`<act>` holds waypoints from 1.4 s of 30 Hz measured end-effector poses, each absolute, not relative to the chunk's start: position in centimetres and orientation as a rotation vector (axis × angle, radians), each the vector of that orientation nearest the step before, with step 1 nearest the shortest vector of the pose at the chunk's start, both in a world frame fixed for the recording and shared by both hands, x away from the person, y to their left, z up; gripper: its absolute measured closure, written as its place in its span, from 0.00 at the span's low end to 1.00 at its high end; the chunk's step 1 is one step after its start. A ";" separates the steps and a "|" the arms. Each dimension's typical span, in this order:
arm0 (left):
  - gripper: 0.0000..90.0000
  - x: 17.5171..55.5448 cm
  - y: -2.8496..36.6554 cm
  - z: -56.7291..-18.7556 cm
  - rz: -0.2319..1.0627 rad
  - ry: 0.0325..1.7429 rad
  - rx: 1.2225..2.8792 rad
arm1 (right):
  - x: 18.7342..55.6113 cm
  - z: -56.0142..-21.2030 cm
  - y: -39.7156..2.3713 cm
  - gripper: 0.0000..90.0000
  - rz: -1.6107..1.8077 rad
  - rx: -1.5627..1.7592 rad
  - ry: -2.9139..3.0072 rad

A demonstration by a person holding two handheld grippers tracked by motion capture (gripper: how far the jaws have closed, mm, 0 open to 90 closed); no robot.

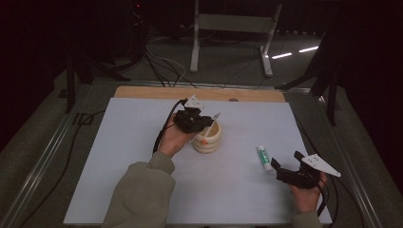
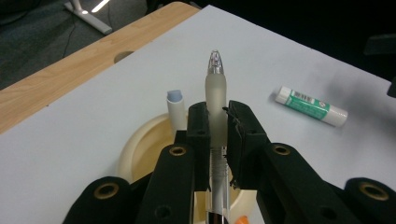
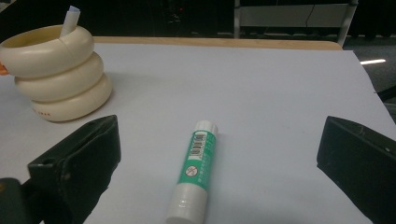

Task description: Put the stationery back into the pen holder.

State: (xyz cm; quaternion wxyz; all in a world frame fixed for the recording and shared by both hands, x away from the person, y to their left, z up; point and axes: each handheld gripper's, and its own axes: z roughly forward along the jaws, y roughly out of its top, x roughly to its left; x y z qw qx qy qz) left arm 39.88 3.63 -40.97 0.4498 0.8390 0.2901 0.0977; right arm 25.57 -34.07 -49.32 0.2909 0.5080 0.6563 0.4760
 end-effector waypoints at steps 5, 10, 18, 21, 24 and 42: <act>0.90 40.1 3.5 -40.9 0.258 0.739 2.064 | 25.6 -49.3 -34.1 0.00 1.269 1.354 1.751; 0.90 40.4 3.4 -40.9 0.263 0.766 2.054 | 25.6 -49.3 -34.1 0.00 1.269 1.352 1.752; 0.90 40.9 3.2 -40.5 0.267 0.792 2.036 | 25.6 -49.3 -34.1 0.00 1.269 1.350 1.753; 0.90 41.1 3.0 -40.3 0.265 0.798 2.031 | 25.6 -49.3 -34.1 0.00 1.269 1.351 1.754; 0.90 41.3 2.8 -40.0 0.265 0.793 2.026 | 25.6 -49.3 -34.0 0.00 1.269 1.350 1.754; 0.90 42.7 2.0 -39.2 0.287 0.786 1.927 | 25.6 -49.3 -34.0 0.00 1.272 1.349 1.757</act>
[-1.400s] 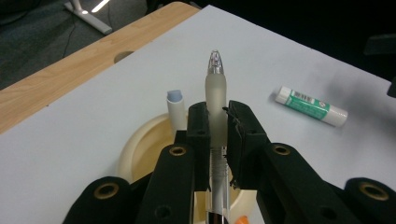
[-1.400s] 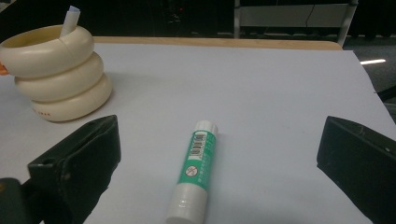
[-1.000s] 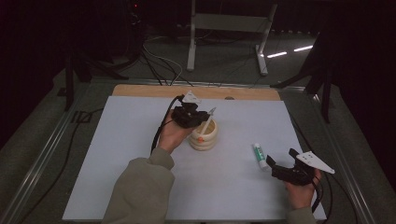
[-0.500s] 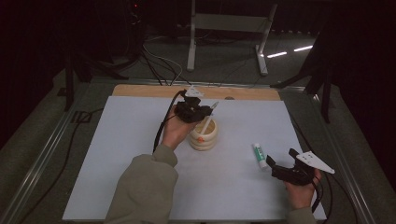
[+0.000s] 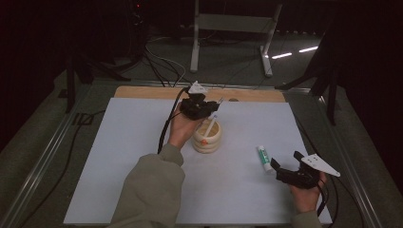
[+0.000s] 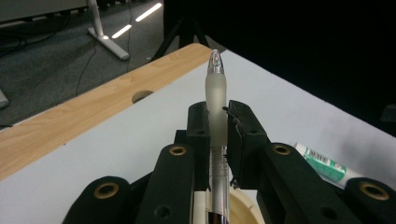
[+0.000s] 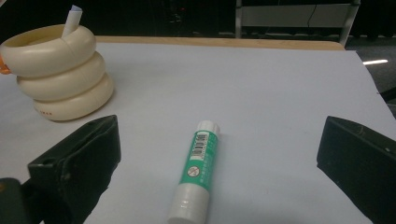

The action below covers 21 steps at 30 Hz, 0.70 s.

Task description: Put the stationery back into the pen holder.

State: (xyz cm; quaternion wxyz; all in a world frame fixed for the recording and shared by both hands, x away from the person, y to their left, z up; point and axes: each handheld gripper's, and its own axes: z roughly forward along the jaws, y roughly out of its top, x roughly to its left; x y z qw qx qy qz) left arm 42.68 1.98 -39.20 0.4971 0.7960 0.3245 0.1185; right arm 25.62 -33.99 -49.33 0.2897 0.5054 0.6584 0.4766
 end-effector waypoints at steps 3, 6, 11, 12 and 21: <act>0.89 42.7 1.6 -39.3 0.292 0.791 1.911 | 25.6 -49.3 -34.0 0.00 1.271 1.348 1.757; 0.89 42.8 1.4 -39.5 0.298 0.798 1.908 | 25.6 -49.3 -34.0 0.00 1.273 1.349 1.756; 0.89 42.9 1.3 -39.7 0.305 0.806 1.903 | 25.6 -49.3 -34.0 0.00 1.273 1.348 1.757; 0.89 42.9 1.3 -39.7 0.305 0.805 1.901 | 25.6 -49.3 -34.0 0.00 1.274 1.349 1.757; 0.89 42.7 1.0 -39.8 0.305 0.789 1.902 | 25.6 -49.3 -34.0 0.00 1.274 1.348 1.755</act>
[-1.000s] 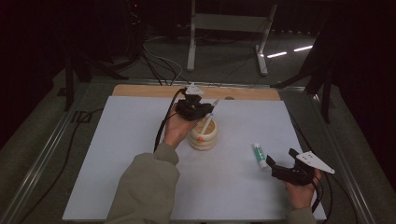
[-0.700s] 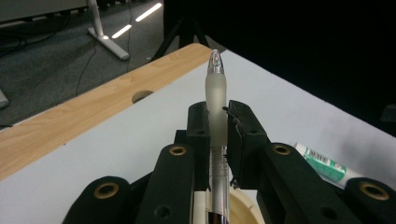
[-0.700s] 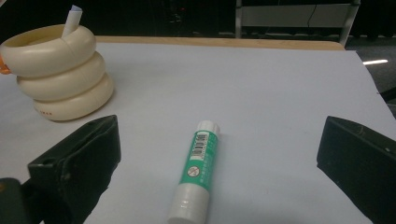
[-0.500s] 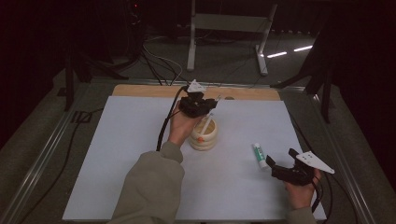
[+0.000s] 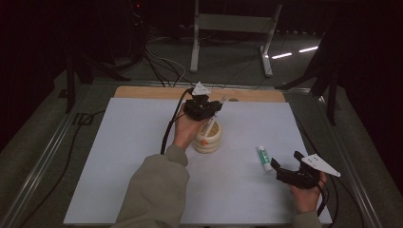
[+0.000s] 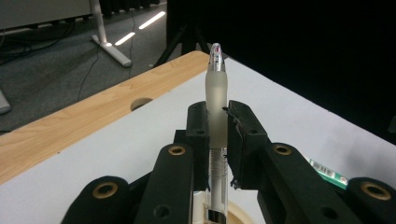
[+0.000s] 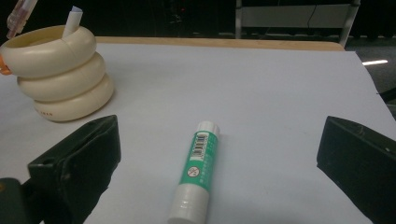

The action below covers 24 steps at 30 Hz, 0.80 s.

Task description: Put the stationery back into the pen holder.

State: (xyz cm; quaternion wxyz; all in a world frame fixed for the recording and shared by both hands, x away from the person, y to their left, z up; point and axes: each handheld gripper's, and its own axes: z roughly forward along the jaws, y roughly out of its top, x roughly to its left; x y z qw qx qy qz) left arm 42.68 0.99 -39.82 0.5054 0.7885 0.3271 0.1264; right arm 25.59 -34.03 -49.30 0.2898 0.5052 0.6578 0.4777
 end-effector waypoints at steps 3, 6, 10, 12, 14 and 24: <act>0.89 42.6 1.0 -39.9 0.308 0.787 1.903 | 25.6 -49.3 -34.0 0.00 1.275 1.347 1.754; 0.89 42.6 1.0 -39.9 0.304 0.786 1.906 | 25.6 -49.3 -34.0 0.00 1.275 1.348 1.754; 0.89 42.6 1.0 -40.0 0.303 0.788 1.905 | 25.6 -49.3 -34.0 0.00 1.275 1.347 1.754; 0.89 42.5 1.0 -40.1 0.302 0.787 1.909 | 25.6 -49.3 -34.0 0.00 1.275 1.347 1.754; 0.89 42.5 1.1 -40.3 0.298 0.789 1.915 | 25.6 -49.3 -34.0 0.00 1.275 1.347 1.754; 0.89 42.4 1.5 -40.8 0.285 0.799 1.914 | 25.6 -49.3 -34.0 0.00 1.274 1.347 1.754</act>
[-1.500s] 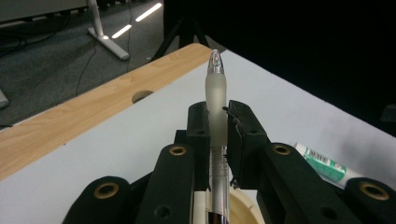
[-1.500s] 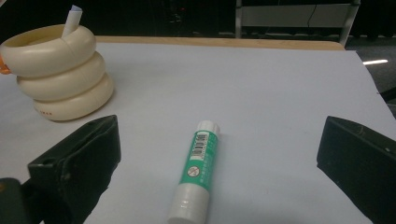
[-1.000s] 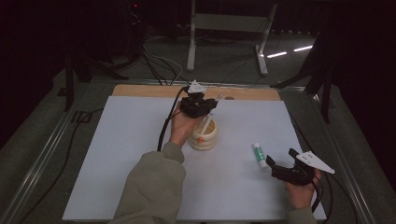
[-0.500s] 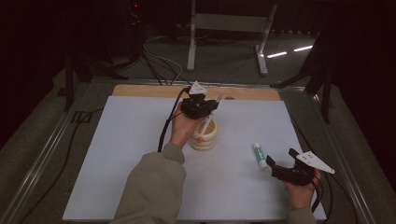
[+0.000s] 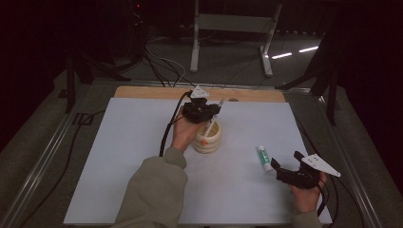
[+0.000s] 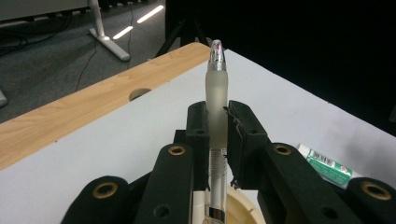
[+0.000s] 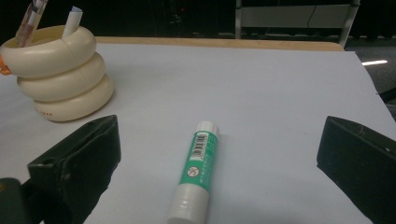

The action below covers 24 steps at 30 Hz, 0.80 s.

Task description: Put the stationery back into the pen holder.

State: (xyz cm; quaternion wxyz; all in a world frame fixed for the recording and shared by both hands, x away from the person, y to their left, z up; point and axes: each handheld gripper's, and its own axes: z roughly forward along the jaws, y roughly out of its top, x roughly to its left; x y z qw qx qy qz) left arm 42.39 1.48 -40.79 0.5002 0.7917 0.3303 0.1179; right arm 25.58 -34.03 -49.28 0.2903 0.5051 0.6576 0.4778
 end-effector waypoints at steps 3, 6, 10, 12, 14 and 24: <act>0.89 42.4 1.6 -41.0 0.283 0.799 1.920 | 25.6 -49.3 -34.0 0.00 1.274 1.347 1.754; 0.89 42.3 1.6 -41.3 0.279 0.805 1.919 | 25.6 -49.3 -34.0 0.00 1.274 1.348 1.753; 0.89 42.2 1.7 -41.6 0.270 0.808 1.918 | 25.6 -49.3 -34.0 0.00 1.273 1.347 1.754; 0.89 42.2 1.7 -41.8 0.267 0.810 1.917 | 25.6 -49.3 -34.0 0.00 1.274 1.347 1.754; 0.89 42.2 1.7 -42.0 0.262 0.812 1.919 | 25.6 -49.3 -34.0 0.00 1.273 1.347 1.754; 0.88 42.2 1.4 -42.9 0.242 0.814 1.936 | 25.6 -49.3 -34.0 0.00 1.273 1.348 1.755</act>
